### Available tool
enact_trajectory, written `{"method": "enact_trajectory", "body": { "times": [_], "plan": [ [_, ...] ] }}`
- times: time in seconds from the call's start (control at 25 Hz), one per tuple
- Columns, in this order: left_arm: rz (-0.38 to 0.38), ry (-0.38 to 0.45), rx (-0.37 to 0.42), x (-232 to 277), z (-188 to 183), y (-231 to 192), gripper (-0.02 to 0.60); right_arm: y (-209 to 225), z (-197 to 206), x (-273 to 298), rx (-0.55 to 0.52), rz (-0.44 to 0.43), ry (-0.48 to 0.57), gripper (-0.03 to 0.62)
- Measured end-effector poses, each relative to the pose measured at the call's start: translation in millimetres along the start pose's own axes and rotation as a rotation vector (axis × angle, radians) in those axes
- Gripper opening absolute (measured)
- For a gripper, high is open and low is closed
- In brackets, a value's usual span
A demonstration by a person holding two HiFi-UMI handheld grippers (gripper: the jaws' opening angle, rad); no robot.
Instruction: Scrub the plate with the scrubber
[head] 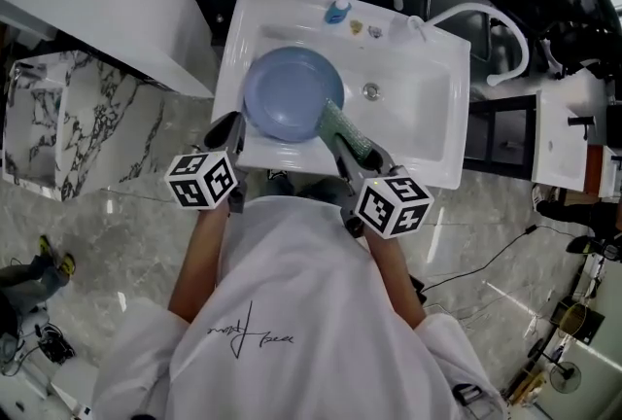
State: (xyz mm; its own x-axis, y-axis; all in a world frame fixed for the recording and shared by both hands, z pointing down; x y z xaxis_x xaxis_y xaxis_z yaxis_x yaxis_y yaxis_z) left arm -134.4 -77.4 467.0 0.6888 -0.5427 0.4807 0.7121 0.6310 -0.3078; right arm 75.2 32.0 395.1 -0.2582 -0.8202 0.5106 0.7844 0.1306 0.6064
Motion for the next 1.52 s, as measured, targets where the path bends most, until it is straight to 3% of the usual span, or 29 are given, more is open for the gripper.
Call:
{"method": "enact_trajectory", "body": {
  "times": [0.36, 0.48, 0.84, 1.12, 1.24, 1.52],
  "plan": [
    [-0.006, -0.082, -0.057, 15, 20, -6, 0.037, 10, 0, 10, -0.018, -0.024, -0.045, 0.052],
    [-0.023, -0.104, -0.113, 22, 23, -13, 0.037, 6, -12, 24, -0.046, -0.058, -0.058, 0.052],
    [-0.091, -0.175, -0.182, 36, 39, -21, 0.060, 0, -14, 52, -0.116, -0.159, -0.209, 0.052],
    [-0.097, -0.209, -0.266, 49, 53, -21, 0.143, 14, -10, 67, -0.148, -0.174, -0.301, 0.052],
    [-0.109, -0.222, -0.301, 54, 60, -21, 0.153, 17, -7, 78, -0.156, -0.205, -0.363, 0.052],
    [-0.137, -0.277, -0.272, 66, 72, -14, 0.156, 22, 12, 108, -0.166, -0.280, -0.593, 0.052]
  ]
}}
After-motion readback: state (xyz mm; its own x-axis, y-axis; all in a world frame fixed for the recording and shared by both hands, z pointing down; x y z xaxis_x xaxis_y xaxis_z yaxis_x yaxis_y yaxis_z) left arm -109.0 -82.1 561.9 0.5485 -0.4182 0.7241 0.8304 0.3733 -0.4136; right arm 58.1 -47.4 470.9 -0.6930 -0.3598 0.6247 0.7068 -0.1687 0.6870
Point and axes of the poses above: the fingertips, and each gripper's own axes: x forward along the fingers, y to its right, z out of its underside, the point moved 4 cm from there along -x, backward along the fingers, and after that the axes turned 14 degrees about x, right-handed, at the moved point
